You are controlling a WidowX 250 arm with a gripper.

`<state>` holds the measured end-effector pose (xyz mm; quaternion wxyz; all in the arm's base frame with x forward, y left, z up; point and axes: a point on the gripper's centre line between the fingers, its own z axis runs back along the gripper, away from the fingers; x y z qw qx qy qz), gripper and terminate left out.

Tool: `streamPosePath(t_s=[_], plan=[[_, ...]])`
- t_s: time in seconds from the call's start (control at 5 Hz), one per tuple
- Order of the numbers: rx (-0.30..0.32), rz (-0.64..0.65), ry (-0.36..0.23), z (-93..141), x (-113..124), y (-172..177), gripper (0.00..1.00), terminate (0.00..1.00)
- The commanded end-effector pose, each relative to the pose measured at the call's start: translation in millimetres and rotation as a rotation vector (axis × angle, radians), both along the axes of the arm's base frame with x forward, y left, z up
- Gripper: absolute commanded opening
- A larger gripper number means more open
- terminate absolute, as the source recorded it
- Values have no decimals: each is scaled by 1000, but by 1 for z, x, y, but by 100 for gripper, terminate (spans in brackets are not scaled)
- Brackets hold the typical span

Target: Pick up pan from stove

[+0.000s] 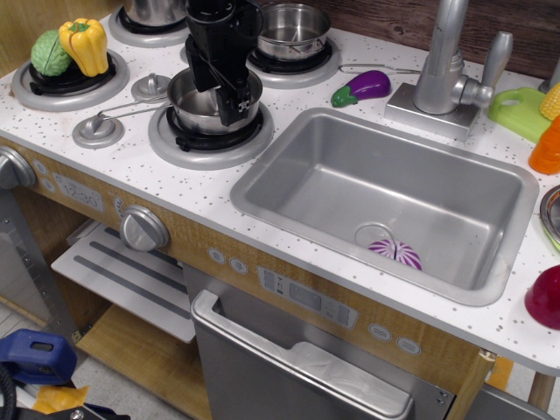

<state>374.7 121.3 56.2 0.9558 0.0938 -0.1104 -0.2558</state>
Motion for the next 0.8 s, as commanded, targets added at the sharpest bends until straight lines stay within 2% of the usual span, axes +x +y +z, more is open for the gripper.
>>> streamPosePath(t_s=[0.0, 0.6], plan=[[-3, -10, -39, 5, 7, 8, 100, 0], [-38, -19, -55, -16, 9, 12, 100, 0]])
